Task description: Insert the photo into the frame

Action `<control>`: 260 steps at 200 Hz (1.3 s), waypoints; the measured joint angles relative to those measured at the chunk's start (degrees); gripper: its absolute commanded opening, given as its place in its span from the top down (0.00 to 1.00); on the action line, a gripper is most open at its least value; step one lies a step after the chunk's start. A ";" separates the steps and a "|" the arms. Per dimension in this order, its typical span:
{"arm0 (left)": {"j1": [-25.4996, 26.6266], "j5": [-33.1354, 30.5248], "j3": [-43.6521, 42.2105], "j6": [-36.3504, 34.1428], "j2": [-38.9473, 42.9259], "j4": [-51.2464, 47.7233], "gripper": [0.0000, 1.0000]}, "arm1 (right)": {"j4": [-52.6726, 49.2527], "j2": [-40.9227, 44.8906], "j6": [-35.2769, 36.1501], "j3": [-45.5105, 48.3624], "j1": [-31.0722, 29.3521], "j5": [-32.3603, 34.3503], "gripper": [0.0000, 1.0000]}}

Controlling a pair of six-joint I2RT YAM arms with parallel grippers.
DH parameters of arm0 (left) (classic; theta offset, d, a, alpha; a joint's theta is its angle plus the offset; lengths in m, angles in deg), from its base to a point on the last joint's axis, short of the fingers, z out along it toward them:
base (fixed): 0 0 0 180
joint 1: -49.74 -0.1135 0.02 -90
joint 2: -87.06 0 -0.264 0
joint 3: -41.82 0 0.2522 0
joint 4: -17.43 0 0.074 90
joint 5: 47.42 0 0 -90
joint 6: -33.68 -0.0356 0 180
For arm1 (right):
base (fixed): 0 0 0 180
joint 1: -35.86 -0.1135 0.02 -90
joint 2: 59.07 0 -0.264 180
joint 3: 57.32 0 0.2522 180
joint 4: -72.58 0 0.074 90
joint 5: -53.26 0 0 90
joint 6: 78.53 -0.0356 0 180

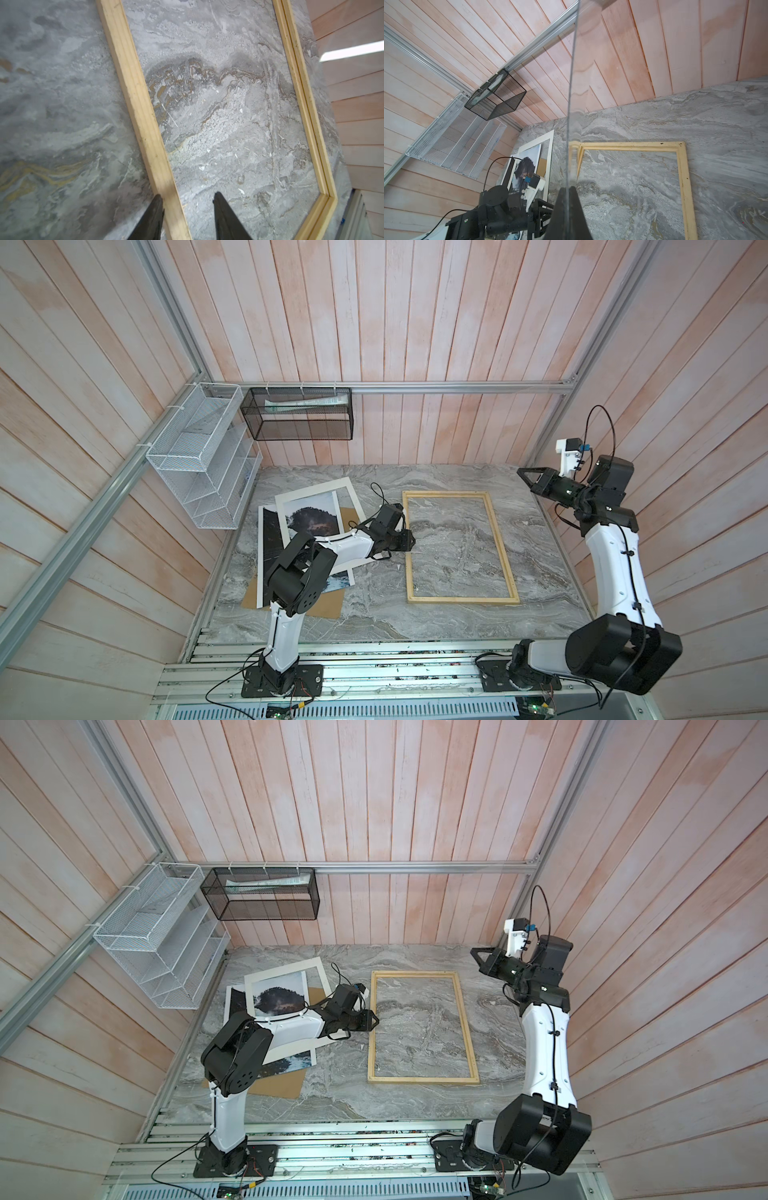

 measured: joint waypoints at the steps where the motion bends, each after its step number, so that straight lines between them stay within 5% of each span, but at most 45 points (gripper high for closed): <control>1: 0.02 -0.17 0.13 0.00 -0.09 -0.11 0.61 | -0.04 0.02 0.00 0.00 0.00 0.02 1.00; 75: 1.38 -9.99 10.75 -2.10 -5.14 -10.14 0.67 | -1.66 3.21 -1.60 3.67 0.00 1.64 1.00; 112: 1.40 -13.60 11.30 -2.25 -5.62 -12.68 0.58 | -1.33 4.09 -2.60 6.60 0.00 1.49 1.00; 201: 1.22 -13.07 14.32 -3.56 -8.68 -14.14 0.71 | 1.99 5.31 -6.27 12.04 0.00 -0.24 1.00; 260: -3.96 -11.19 14.32 -5.49 -8.68 -13.88 0.73 | 9.90 7.76 -12.74 19.58 0.00 -3.91 1.00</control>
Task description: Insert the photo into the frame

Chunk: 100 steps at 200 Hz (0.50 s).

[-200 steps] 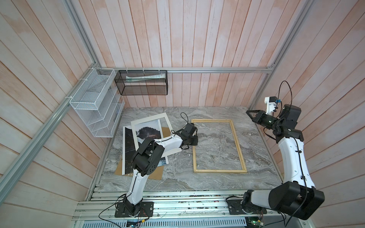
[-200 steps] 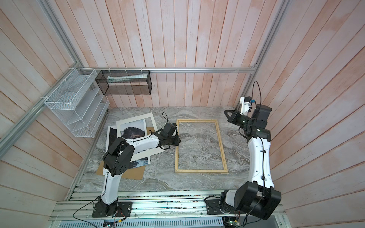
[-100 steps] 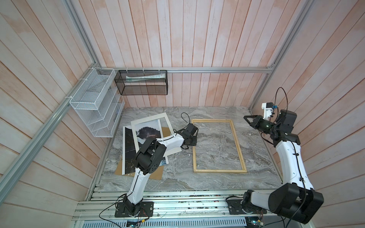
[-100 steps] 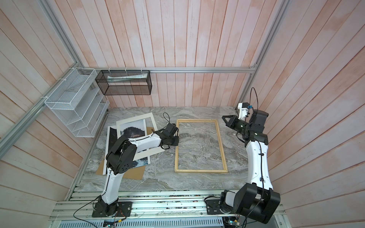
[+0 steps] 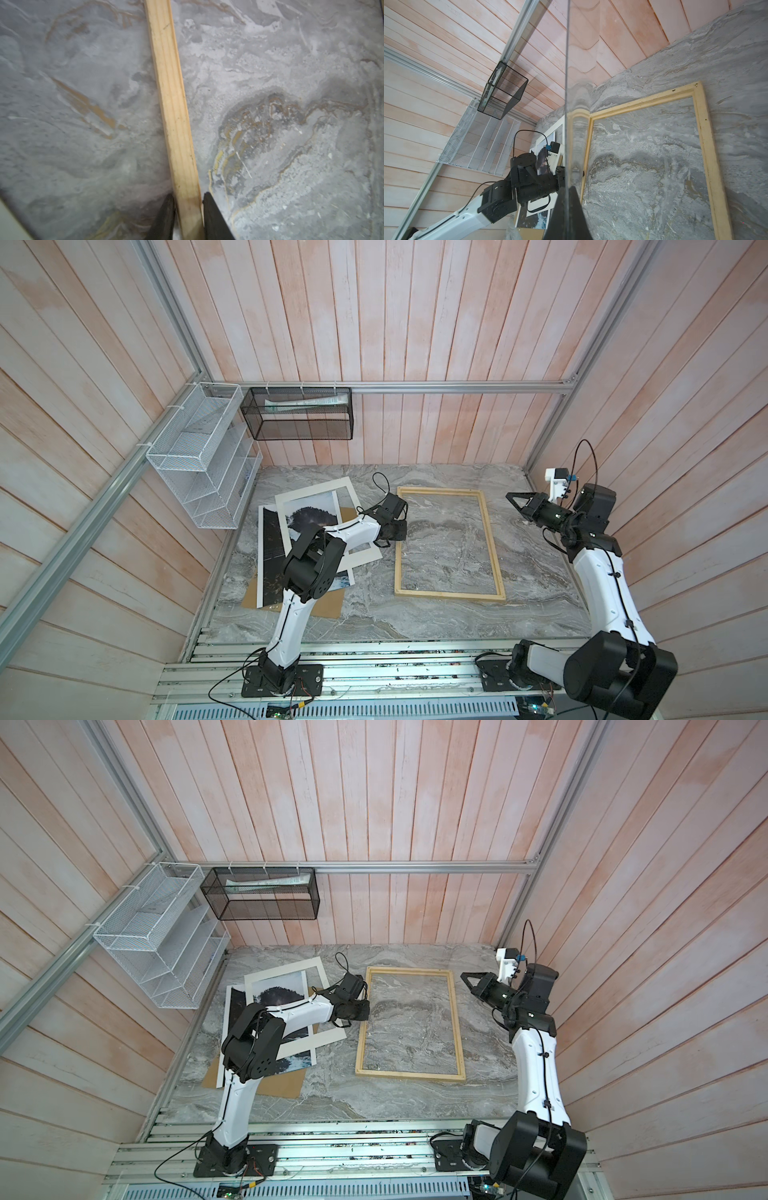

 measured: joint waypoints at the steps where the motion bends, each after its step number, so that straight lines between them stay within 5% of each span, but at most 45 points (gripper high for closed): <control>1: -0.09 0.02 0.00 -0.04 0.00 0.02 0.73 | 0.07 0.02 -0.04 0.07 0.00 -0.04 1.00; 100: -4.17 1.49 -2.95 -3.17 3.82 1.07 0.64 | 9.25 2.58 -6.93 14.34 -5.18 -3.50 1.00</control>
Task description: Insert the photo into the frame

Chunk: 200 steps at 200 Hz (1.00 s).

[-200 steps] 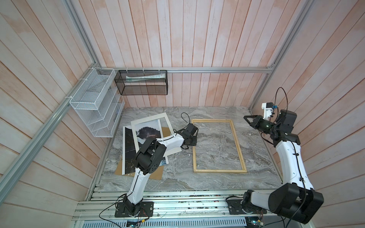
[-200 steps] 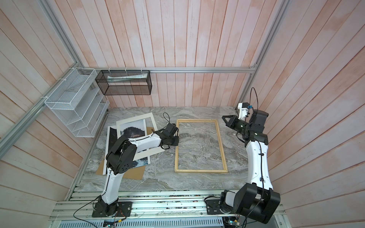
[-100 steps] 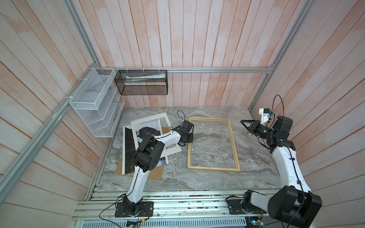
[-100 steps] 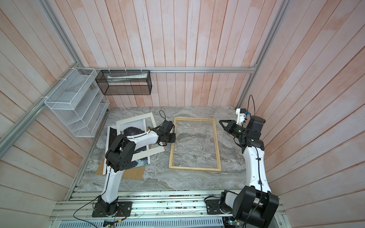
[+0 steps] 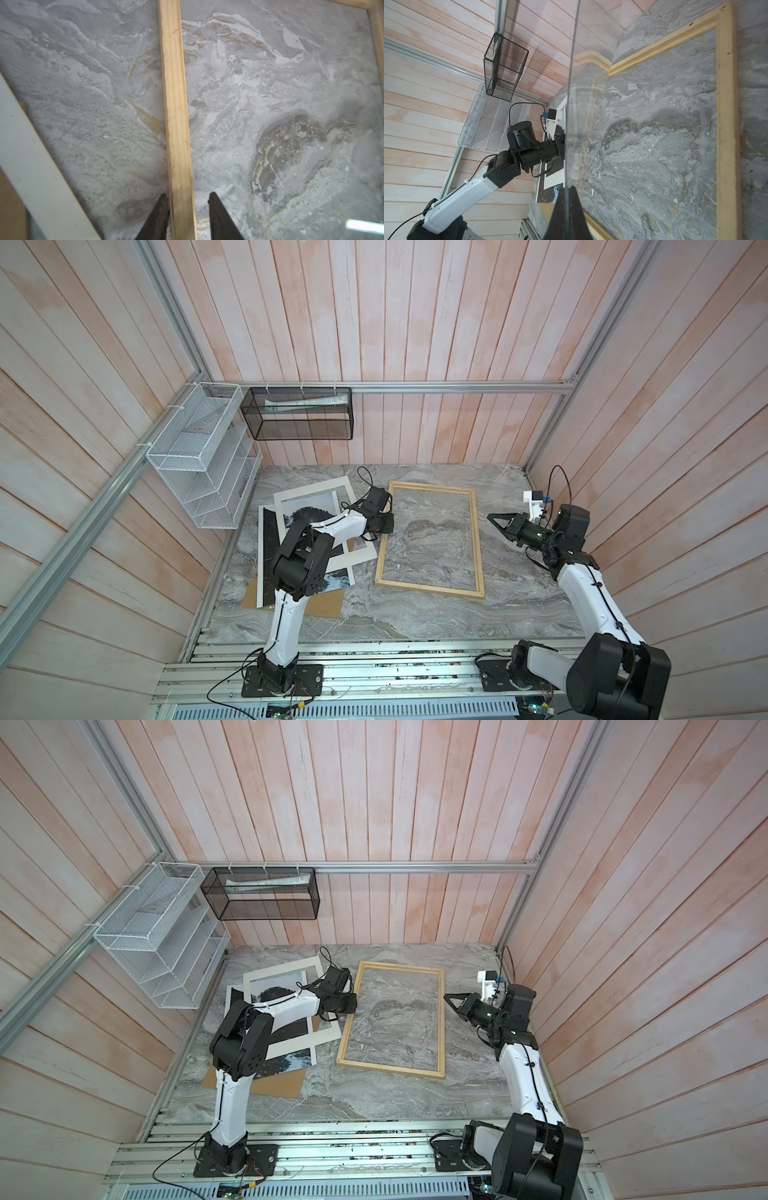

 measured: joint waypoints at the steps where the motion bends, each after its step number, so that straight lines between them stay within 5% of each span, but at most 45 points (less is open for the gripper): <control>1: 0.00 0.00 -0.09 0.02 0.20 0.00 0.64 | 0.09 0.02 -0.04 0.04 -0.09 0.00 1.00; 88: 0.11 -1.75 -7.50 1.07 9.92 0.81 0.64 | 6.14 0.70 -2.08 2.80 -10.45 2.23 1.00; 200: 0.11 -1.66 -11.76 3.23 10.40 1.75 0.65 | 8.57 -0.28 -1.95 3.17 -11.17 5.16 1.00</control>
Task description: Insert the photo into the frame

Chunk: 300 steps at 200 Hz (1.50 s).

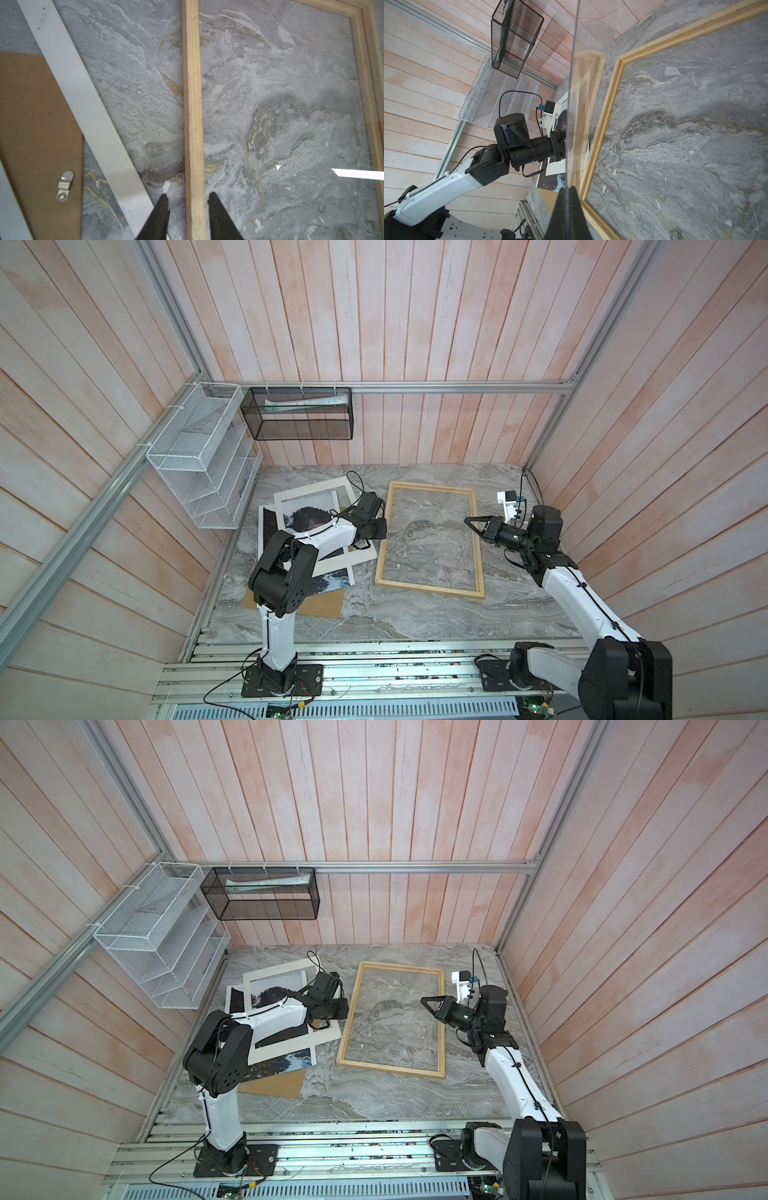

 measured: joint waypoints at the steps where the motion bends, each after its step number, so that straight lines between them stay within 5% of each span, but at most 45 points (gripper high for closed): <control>1: 0.00 0.00 0.00 0.00 0.02 -0.02 0.65 | 0.04 -0.09 0.00 0.00 0.00 0.00 1.00; 300: 1.03 1.29 -0.24 1.46 0.31 1.66 0.66 | 1.22 -3.78 -2.12 0.98 0.00 0.11 1.00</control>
